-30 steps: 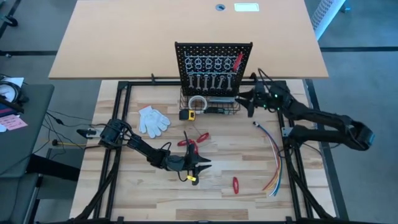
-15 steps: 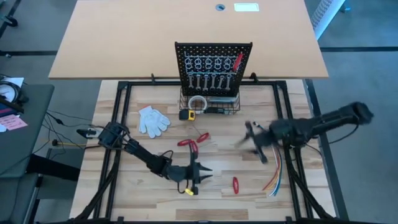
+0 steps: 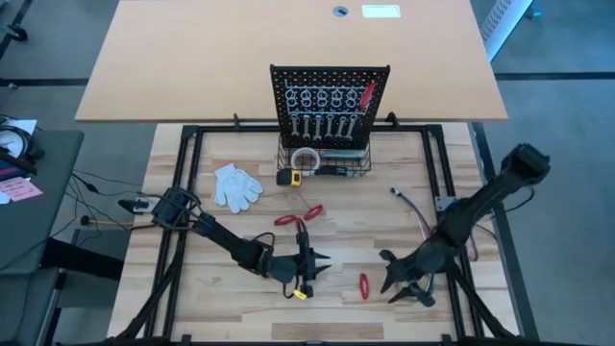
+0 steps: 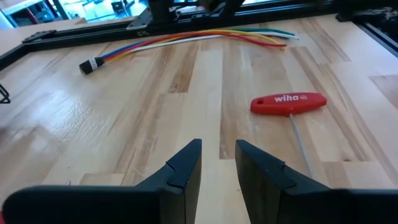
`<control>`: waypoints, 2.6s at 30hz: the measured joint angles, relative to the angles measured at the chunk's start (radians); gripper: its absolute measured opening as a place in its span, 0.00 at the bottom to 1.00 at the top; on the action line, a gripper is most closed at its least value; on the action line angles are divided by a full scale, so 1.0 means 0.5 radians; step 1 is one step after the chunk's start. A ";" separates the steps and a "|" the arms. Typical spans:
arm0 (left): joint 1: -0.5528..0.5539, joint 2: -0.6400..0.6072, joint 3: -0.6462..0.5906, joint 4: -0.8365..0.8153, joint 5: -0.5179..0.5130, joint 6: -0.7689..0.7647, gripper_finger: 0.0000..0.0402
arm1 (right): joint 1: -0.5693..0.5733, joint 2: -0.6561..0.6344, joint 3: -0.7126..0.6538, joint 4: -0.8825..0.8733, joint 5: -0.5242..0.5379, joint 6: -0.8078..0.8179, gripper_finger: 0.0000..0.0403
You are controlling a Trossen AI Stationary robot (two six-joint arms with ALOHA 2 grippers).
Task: Hang tools onto peg board
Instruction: Hang the red allen wrench on the peg board
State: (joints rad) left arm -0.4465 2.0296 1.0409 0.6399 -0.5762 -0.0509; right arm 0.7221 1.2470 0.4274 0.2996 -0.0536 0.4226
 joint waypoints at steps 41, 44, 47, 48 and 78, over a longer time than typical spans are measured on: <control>0.010 -0.002 -0.001 -0.093 0.003 -0.139 0.24 | -0.402 0.844 0.667 -0.908 -0.209 -0.230 0.21; 0.016 -0.002 -0.001 -0.098 0.003 -0.140 0.24 | -0.503 0.714 0.696 -1.137 0.081 -0.261 0.21; 0.016 -0.002 -0.001 -0.103 0.003 -0.144 0.24 | -0.543 0.555 0.710 -1.146 0.290 -0.287 0.21; 0.017 -0.002 -0.001 -0.109 0.003 -0.151 0.24 | -0.545 0.509 0.710 -1.137 0.314 -0.287 0.21; -0.020 -0.055 0.000 -0.545 0.414 -0.290 0.24 | -1.133 1.021 0.743 -0.676 -0.106 -1.065 0.39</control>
State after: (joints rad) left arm -0.4563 2.0020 1.0408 0.3673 -0.3694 -0.1959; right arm 0.1554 1.7577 0.7988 -0.0382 -0.1066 -0.1100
